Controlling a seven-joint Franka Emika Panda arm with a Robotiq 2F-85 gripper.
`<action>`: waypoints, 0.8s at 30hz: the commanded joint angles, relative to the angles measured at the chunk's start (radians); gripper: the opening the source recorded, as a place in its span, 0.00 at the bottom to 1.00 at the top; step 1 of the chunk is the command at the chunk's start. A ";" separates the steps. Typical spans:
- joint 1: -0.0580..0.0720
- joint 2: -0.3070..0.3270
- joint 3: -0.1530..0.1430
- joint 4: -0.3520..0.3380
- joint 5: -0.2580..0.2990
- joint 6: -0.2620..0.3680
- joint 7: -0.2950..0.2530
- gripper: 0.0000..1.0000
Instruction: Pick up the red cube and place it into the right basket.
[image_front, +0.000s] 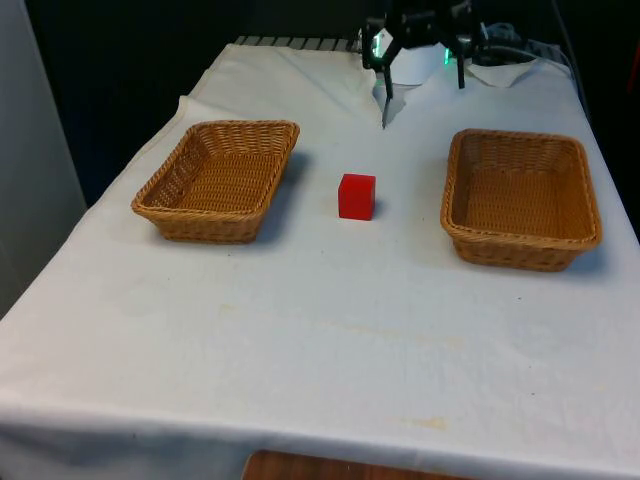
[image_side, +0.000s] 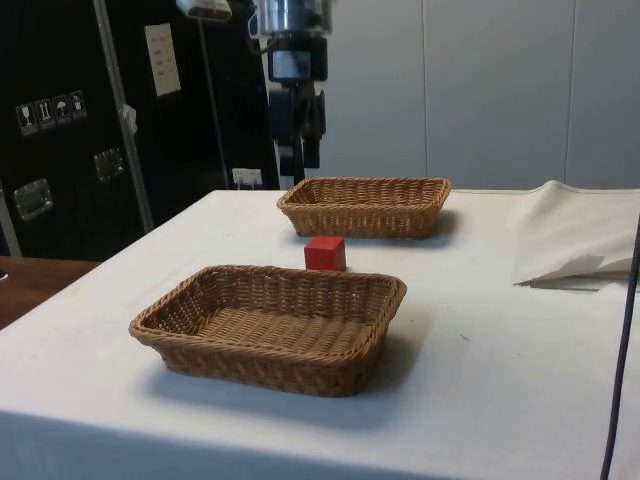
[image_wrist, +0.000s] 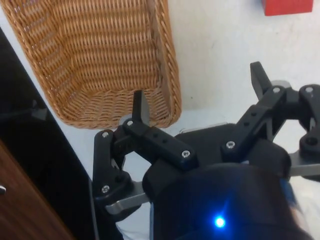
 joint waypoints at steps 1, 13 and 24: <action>0.003 0.008 0.005 -0.005 0.019 0.019 -0.010 1.00; -0.006 0.072 0.004 -0.002 0.024 0.075 -0.040 1.00; -0.015 0.114 -0.031 -0.002 0.011 0.113 -0.065 1.00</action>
